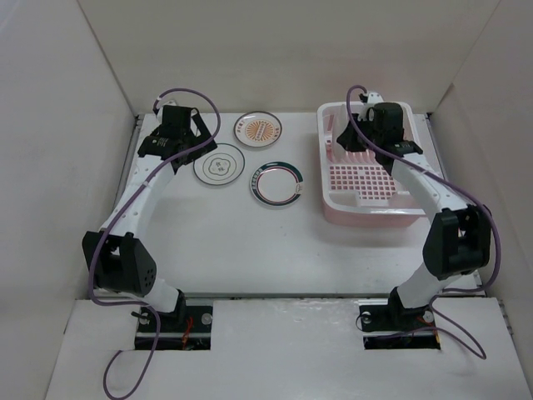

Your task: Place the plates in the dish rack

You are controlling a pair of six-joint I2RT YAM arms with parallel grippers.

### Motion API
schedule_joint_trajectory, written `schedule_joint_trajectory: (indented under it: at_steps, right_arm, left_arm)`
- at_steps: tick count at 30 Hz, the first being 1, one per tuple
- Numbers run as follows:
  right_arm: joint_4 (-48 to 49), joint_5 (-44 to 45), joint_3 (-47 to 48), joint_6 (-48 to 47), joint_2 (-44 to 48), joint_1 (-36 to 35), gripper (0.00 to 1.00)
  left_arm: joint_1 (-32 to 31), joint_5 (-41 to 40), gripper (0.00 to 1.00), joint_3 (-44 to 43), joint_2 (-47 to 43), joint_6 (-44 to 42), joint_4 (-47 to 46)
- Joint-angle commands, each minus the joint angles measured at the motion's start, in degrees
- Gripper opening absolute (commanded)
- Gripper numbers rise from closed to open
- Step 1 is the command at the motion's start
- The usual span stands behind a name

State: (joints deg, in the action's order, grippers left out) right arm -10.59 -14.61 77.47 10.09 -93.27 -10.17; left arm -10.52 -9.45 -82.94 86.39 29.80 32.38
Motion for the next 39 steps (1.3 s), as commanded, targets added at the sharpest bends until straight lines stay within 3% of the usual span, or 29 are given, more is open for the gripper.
schedule_joint_trajectory:
  at_steps: [1, 25, 27, 33, 35, 39]
  right_arm:
    - [8.22, 2.04, 0.93, 2.04, 1.25, 0.15, 0.00]
    - [7.17, 3.71, 1.45, -2.52, -4.46, 1.21, 0.00]
    - [6.64, 3.71, 2.06, -2.53, -5.16, 1.21, 0.06]
    - [5.40, 3.71, 2.07, -3.58, -5.78, 1.21, 0.41]
    - [5.40, 3.71, 2.60, -3.58, -4.55, 1.21, 0.42]
    - [3.92, 4.33, 3.91, -3.58, -2.18, 1.21, 0.59]
  left_arm:
    - [-0.11, -0.30, 1.00, 0.23, -1.84, -0.89, -1.09]
    - [-0.11, 0.22, 1.00, 0.76, -1.31, -0.89, -1.09]
    - [-0.11, 0.22, 1.00, 0.76, -0.78, -0.89, -1.09]
    - [-0.11, 0.75, 1.00, 0.76, -0.26, -0.89, -1.09]
    - [-0.11, 0.75, 1.00, 0.76, -0.26, -0.89, -1.09]
    - [0.50, 4.07, 1.00, 1.90, 0.88, -1.50, -2.32]
